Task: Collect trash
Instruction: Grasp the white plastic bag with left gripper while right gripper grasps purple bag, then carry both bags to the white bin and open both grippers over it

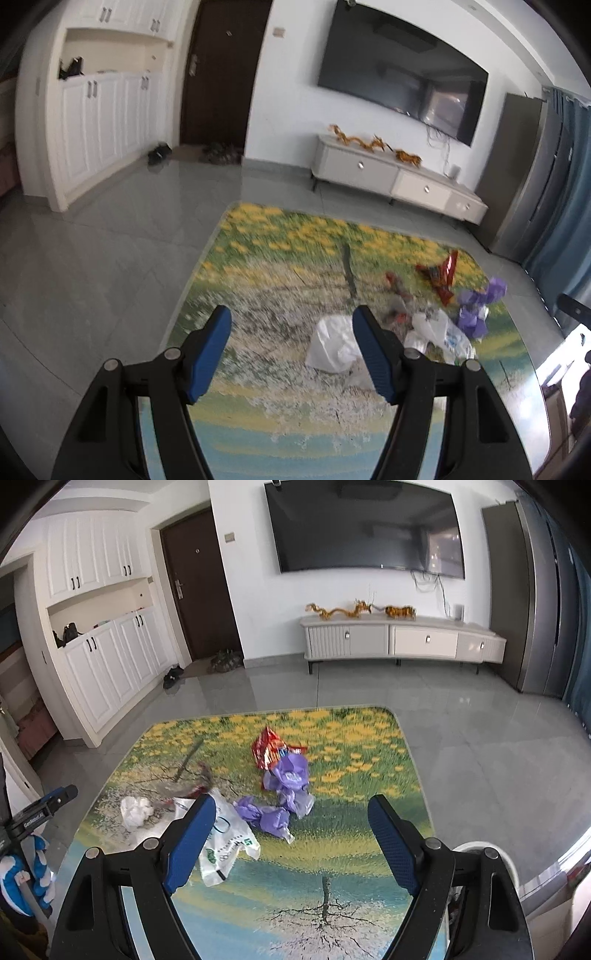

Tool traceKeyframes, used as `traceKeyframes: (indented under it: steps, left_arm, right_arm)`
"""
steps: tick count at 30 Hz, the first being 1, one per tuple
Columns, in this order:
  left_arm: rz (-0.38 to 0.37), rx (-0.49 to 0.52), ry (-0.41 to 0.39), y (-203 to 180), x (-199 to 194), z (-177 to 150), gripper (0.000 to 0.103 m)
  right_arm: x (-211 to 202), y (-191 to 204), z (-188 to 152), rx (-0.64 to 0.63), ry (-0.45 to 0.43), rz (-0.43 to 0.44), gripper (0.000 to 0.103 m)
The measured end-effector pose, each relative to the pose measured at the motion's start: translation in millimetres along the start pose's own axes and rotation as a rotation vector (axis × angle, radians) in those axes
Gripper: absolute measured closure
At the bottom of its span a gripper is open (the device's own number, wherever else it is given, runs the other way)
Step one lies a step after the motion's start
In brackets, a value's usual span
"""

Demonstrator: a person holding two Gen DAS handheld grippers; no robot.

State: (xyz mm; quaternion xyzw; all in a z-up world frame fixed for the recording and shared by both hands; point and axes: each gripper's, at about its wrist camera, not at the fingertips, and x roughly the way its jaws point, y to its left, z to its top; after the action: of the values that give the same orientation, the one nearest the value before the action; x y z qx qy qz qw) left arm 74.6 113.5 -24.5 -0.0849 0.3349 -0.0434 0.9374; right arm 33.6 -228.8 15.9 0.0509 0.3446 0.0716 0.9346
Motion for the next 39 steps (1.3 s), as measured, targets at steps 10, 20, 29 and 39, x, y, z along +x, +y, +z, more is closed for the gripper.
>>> traceKeyframes:
  steps: [10, 20, 29, 39]
  left_arm:
    - [-0.106, 0.064, 0.155, -23.3, 55.5, -10.2, 0.037]
    - [-0.134, 0.081, 0.219, -24.0, 91.1, -10.9, 0.037]
    - [-0.147, 0.086, 0.252, -22.5, 103.5, -16.9, 0.077]
    - [-0.159, 0.079, 0.175, -24.6, 60.7, -4.0, 0.089]
  right_arm:
    - [69.1, -11.0, -2.7, 0.016, 0.095, 0.042, 0.020]
    - [130.5, -5.9, 6.7, -0.019, 0.151, 0.051, 0.020]
    - [155.1, -4.9, 4.6, -0.032, 0.196, 0.053, 0.066]
    - [85.8, 4.7, 19.3, -0.051, 0.075, 0.085, 0.071]
